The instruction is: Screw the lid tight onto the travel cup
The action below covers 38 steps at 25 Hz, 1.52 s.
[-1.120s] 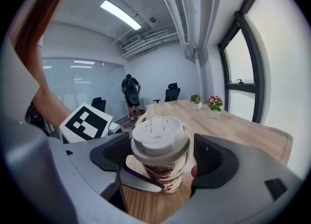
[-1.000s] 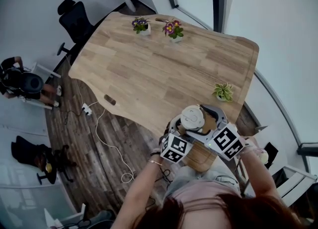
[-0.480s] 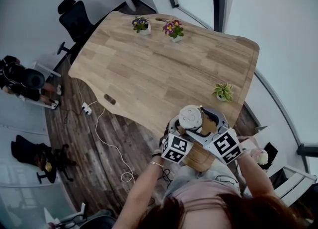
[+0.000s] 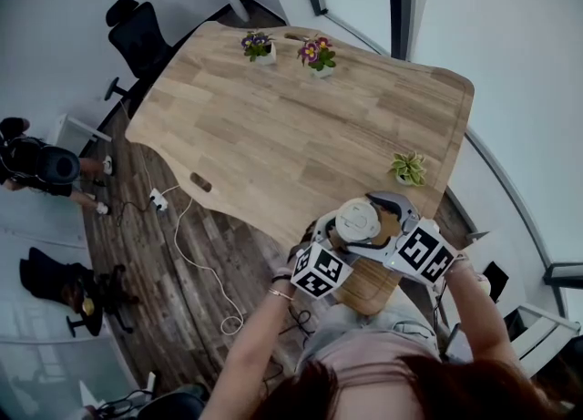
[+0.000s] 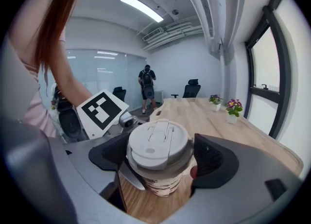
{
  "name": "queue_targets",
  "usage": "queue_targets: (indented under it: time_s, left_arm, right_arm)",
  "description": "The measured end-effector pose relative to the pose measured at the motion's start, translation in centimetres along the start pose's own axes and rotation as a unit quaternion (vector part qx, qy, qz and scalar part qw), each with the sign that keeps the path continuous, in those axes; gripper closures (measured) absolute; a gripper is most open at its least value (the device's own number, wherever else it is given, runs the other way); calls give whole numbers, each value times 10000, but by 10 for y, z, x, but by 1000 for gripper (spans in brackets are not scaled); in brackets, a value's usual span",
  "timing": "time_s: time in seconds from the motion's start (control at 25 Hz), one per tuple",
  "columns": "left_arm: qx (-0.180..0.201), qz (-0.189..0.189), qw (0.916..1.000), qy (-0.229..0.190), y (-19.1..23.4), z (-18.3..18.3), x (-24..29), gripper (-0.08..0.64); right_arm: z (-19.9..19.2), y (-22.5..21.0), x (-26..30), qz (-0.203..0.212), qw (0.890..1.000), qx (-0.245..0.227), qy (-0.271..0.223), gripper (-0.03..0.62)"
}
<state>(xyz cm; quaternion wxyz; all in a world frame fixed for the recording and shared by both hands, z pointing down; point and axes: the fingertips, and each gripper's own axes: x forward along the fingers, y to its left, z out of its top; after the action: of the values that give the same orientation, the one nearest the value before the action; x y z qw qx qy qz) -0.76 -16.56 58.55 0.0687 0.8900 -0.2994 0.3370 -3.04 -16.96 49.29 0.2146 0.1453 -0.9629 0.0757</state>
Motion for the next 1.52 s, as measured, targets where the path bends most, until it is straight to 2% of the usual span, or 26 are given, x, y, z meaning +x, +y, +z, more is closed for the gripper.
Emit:
queue_targets:
  time_s: [0.12,0.2,0.28,0.36,0.44,0.6,0.68,0.76,0.92,1.0,1.12,1.32,1.4,1.52]
  left_arm:
    - [-382,517,9979,5,11,1,3,212]
    - [-681,913,9935,-50,15,3,5,212]
    - [-887,1186,9889,-105,17,4,6,212]
    - [-901,1171,9889,-143,18,4,6,212]
    - [-735,914,9930,-147,15,3,6,212]
    - [-252,303,9991,-146,10,1,5,212]
    - [-135,166,9997,-142,9,2,4,212]
    - [-191,269,9994,-133,10,3,5,212]
    - [-737,1037,9918,-130,18,6,8,212]
    - [-946,1303,9868,-159,19,6,8,212]
    - [-855,1122,9899,-162,18,4,9,212]
    - [-225,280,9993,-94,12,1,6,212]
    - [-142,153,9998,-74,10,2,6,212]
    - [-324,412,9986,-70,14,3,8,212]
  right_arm:
    - [2,-11,1,-752,9966,273,-211,201]
    - [2,-17,0,-1366,9885,539,-348,201]
    - [2,-20,1,-1736,9814,697,-426,201]
    - [1,-19,2,-1654,9825,746,-427,201]
    - [2,-16,-1,-1344,9878,697,-378,201]
    - [8,-14,-6,-796,9962,272,-227,200]
    - [9,-12,-5,-637,9978,97,-166,201]
    - [11,-12,-3,-750,9969,77,-244,204]
    - [12,-21,-3,-1733,9825,432,-526,210]
    - [12,-21,-3,-1916,9784,520,-584,209]
    - [10,-14,-4,-1416,9875,479,-498,207]
    - [1,-5,-9,-501,9987,49,-25,207]
    - [-3,-6,-8,-454,9989,-30,81,207]
    - [-2,-12,-7,-920,9957,77,-82,209]
